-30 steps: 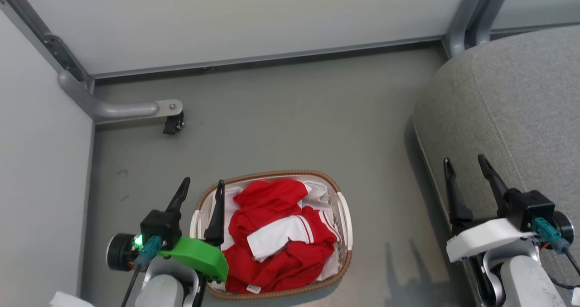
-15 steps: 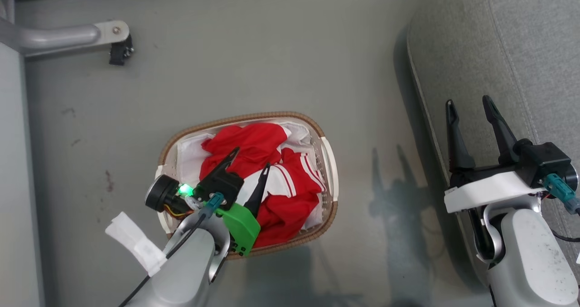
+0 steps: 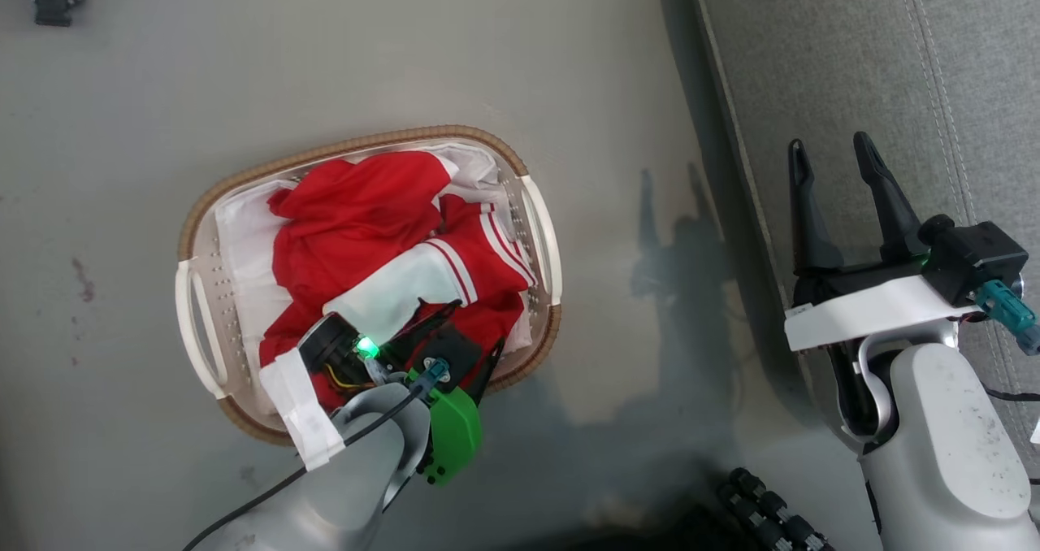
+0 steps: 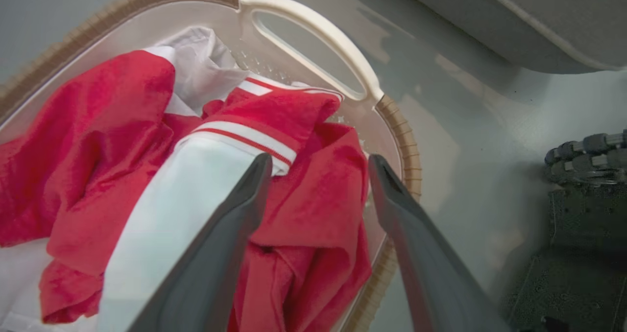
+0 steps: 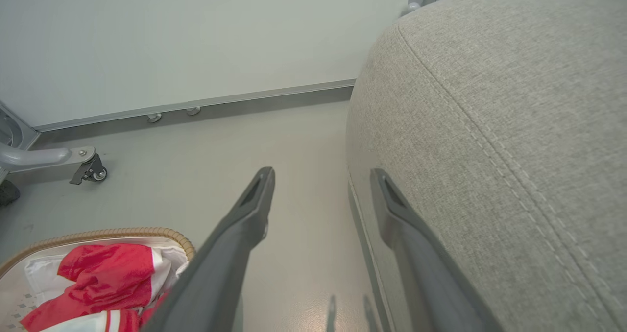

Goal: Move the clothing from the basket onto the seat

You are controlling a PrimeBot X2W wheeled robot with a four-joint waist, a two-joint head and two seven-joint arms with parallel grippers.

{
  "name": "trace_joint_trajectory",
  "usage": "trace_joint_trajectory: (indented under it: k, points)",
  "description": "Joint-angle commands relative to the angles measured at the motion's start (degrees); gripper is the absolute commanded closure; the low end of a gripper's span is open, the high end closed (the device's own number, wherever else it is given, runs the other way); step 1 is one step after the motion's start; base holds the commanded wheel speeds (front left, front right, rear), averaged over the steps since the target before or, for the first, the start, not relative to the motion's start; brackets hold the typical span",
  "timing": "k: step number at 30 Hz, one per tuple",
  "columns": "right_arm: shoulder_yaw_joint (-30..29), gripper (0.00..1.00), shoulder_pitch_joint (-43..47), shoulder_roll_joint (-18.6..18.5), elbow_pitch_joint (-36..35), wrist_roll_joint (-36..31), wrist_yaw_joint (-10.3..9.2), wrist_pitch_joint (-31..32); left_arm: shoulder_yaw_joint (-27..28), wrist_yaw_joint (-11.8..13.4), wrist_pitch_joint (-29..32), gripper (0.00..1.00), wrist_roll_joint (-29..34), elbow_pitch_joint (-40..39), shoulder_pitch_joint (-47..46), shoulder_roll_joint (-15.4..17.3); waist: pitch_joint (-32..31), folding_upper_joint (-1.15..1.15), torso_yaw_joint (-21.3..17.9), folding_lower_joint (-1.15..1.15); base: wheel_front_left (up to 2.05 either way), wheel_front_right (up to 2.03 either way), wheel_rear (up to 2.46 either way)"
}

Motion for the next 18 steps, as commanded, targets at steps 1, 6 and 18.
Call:
trace_joint_trajectory:
  k: [1,6,18]
  points:
    - [0.26,0.0,-1.19,-0.13,-0.18,0.6,-0.04,-0.11,-1.24,-0.16,-0.06,0.0,-1.36,0.93,-1.38,0.77,2.99,0.0,-2.78,-0.01,0.0,0.0,0.0]
    - [0.99,0.0,-1.89,-0.14,-0.5,1.58,-0.04,-0.12,-5.82,-0.17,0.1,0.0,-4.98,5.18,-3.54,1.23,4.75,0.0,-3.92,-0.01,0.0,0.0,0.0]
    - [1.99,0.0,-2.95,-0.14,-0.4,2.96,-0.04,-0.12,-8.06,-0.17,0.64,0.06,-8.38,14.26,-8.14,1.27,7.18,0.0,-5.08,-0.01,0.0,0.0,0.0]
